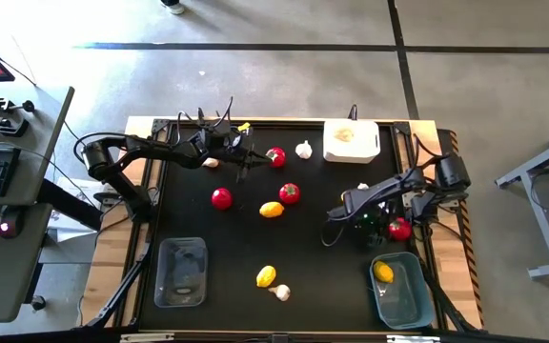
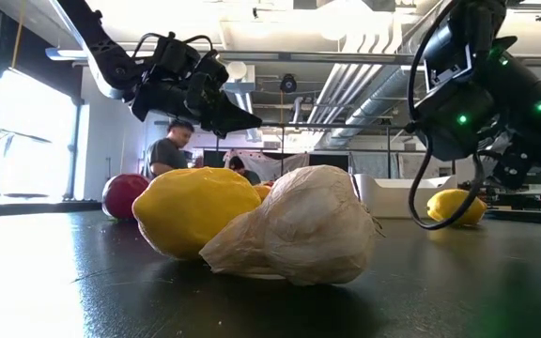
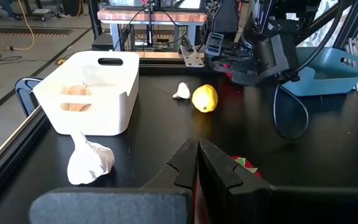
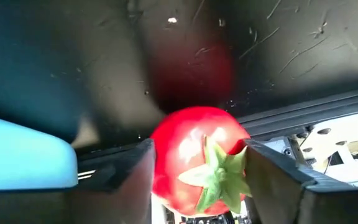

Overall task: Sort produce into baskets
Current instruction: Put the tomato into the transparent bin

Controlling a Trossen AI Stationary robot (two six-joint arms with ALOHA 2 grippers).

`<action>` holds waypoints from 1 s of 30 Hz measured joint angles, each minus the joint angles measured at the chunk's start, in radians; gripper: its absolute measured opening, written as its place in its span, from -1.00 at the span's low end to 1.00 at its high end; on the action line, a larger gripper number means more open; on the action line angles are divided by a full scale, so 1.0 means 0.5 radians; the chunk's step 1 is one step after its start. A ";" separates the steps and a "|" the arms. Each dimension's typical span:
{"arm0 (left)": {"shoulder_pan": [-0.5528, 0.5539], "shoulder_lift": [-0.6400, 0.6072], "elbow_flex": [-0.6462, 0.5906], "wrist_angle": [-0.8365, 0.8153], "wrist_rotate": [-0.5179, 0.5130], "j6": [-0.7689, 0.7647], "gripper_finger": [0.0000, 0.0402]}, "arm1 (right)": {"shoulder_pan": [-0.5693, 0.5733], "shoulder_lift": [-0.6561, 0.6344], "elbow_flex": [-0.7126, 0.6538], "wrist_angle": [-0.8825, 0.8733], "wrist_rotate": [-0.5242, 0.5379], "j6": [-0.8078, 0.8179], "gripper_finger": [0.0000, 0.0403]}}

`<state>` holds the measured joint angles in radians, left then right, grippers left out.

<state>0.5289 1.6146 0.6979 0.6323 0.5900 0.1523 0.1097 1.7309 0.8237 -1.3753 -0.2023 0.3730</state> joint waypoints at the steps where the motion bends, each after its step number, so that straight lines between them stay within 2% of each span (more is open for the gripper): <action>1: -0.001 0.000 0.000 0.001 0.000 0.000 -1.00 | -0.002 0.000 0.001 0.002 0.001 -0.012 -0.04; 12: -0.001 0.000 0.000 0.000 0.000 -0.002 -1.00 | 0.001 -0.001 0.170 -0.042 0.094 -0.080 -0.90; 14: -0.001 0.000 0.000 0.000 0.000 -0.002 -1.00 | 0.001 -0.006 0.205 -0.038 0.123 -0.086 -0.97; 20: 0.000 0.000 0.000 0.000 0.000 -0.003 -1.00 | -0.010 -0.008 0.280 -0.039 0.124 -0.083 -0.99; 23: 0.000 0.000 0.000 0.000 0.000 -0.003 -1.00 | -0.010 -0.008 0.311 -0.072 0.118 -0.014 -0.94; 26: -0.001 0.000 0.000 0.000 0.000 -0.003 -1.00 | -0.005 -0.008 0.331 -0.157 0.118 0.033 -0.84; 30: 0.000 0.000 0.000 0.000 0.000 -0.002 -1.00 | 0.016 -0.008 0.343 -0.259 0.100 0.059 -0.57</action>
<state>0.5289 1.6146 0.6979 0.6323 0.5900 0.1513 0.1176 1.7267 0.9951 -1.5049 -0.1521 0.4027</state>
